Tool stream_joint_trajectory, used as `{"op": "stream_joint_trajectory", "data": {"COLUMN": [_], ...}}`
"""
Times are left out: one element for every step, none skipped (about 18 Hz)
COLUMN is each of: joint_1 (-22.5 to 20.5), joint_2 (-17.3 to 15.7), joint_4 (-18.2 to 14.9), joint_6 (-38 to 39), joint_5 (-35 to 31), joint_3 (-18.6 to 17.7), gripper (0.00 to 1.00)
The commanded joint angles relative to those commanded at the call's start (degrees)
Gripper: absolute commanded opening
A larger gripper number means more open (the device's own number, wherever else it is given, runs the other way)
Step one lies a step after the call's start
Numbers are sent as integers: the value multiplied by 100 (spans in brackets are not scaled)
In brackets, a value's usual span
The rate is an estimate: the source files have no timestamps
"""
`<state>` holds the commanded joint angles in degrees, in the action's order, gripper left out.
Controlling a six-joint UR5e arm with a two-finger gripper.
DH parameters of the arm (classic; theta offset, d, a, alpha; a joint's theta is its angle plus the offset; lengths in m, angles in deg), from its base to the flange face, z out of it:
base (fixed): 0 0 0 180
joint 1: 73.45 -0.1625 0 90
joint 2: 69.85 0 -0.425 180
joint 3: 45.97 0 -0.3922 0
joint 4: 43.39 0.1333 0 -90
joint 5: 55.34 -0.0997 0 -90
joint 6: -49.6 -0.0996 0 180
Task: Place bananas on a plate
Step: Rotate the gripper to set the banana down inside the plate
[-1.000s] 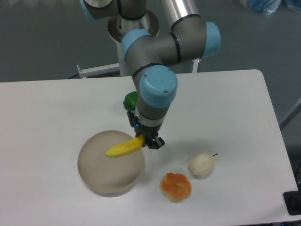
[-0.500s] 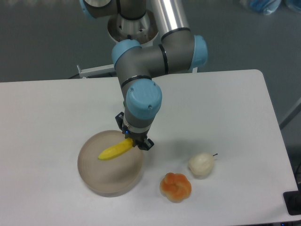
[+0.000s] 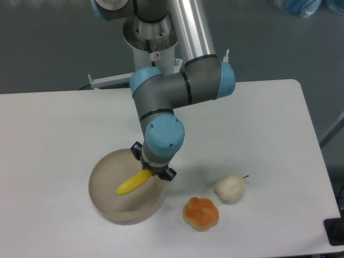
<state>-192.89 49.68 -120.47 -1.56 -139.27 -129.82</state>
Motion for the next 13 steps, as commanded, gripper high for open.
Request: {"op": "stream_joint_trajectory", "data": {"joint_1": [-9,-18,-26,-26,-26,-35,-27,-26,-26,-18,8,26,105], "joint_2": [0,17,26,44,70,88,140,176,185,176,167,167,184], "joint_4": [0,0,0,0,9,70,157,167,158,150,150,150,150], "joint_6": [44,71,115,194,281,334,378,440,527,685,782,861,923], "joint_5": [9,9,9,0,-9,-9,-17,-26,-26,-18,9,52,61], "joint_3": [-9,9,26,26,-8,-52,-44,-9,9,26,61,88,97], "gripper": [16,16,16,16,16,16,16,16,16,16,16,16,16]}}
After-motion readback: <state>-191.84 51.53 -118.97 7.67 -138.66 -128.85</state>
